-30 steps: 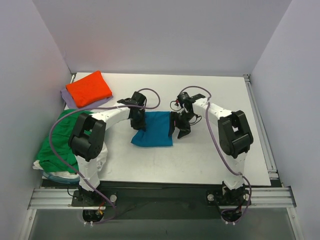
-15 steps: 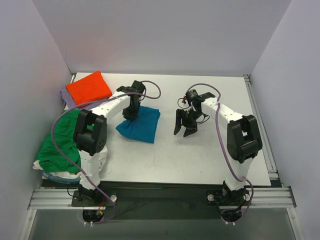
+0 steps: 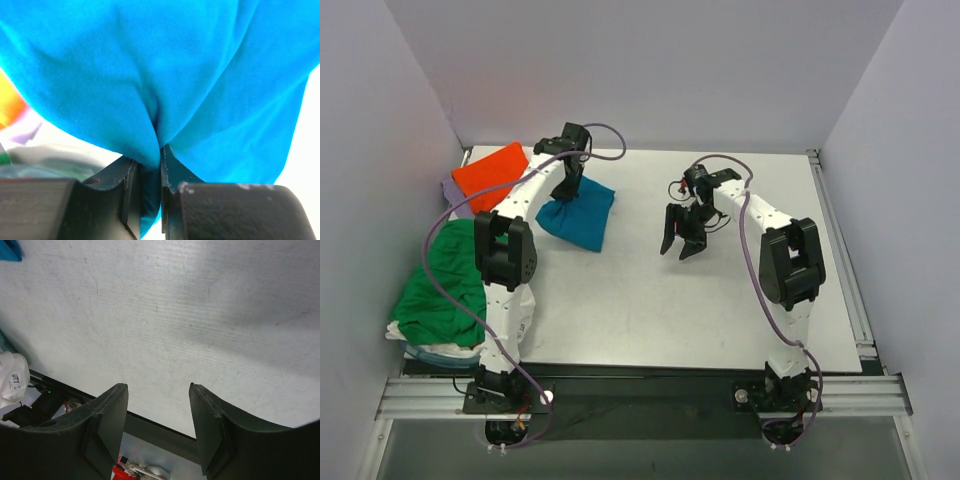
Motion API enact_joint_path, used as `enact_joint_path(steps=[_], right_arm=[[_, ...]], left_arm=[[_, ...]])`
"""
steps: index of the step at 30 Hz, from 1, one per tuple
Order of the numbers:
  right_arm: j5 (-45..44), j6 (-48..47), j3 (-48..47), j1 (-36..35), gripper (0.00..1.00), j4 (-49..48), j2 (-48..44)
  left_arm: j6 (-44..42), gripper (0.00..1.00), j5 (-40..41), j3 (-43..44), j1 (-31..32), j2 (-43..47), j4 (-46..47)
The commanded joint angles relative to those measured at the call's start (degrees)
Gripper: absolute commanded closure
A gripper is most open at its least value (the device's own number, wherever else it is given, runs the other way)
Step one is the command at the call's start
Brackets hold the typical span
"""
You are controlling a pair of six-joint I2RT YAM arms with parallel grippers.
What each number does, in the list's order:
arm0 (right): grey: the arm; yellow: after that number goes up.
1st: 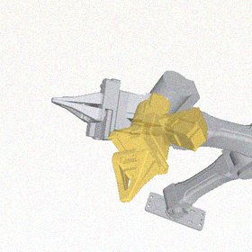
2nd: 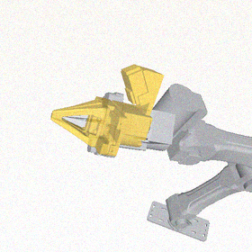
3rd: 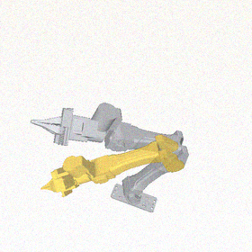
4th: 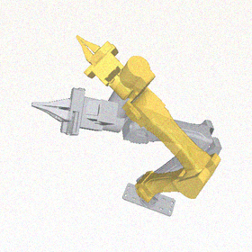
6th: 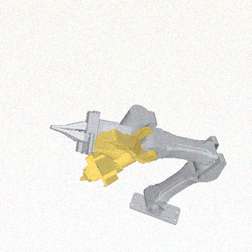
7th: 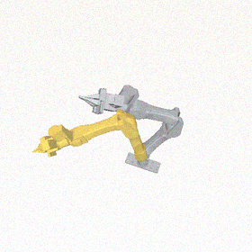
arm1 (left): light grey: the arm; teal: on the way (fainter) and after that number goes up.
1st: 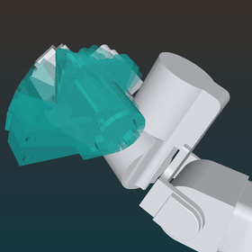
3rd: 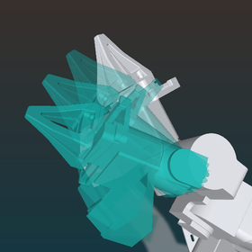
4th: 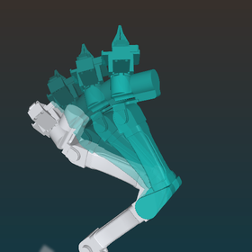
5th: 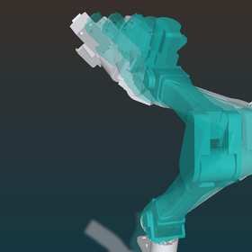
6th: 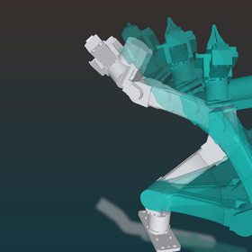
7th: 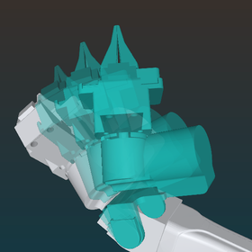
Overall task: Fold and stack the t-shirts
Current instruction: Put the neatly folded tshirt into the corner of the board with the left arm
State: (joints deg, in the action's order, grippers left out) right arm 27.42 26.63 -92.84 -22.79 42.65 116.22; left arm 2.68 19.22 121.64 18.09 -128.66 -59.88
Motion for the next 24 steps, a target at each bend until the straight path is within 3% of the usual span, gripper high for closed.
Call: enact_joint_path(steps=[1,4,13,24], right_arm=[[-0.35,1.49,-3.66,0.37,0.48,5.94,-0.03],[-0.26,0.53,-5.68,0.72,0.48,8.49,0.23],[-1.31,-3.34,-8.85,2.13,0.48,13.33,-0.91],[-1.58,-4.75,-5.69,3.01,0.48,14.56,-2.85]], left_arm=[[-2.41,1.0,-0.5,8.15,-1.12,-2.47,-2.43],[-2.41,1.0,-1.12,13.52,-2.0,-4.93,-2.97],[-4.96,1.0,-3.14,15.63,-4.29,-5.63,3.18],[-4.08,1.0,-5.34,21.0,-6.66,-6.78,6.61]])
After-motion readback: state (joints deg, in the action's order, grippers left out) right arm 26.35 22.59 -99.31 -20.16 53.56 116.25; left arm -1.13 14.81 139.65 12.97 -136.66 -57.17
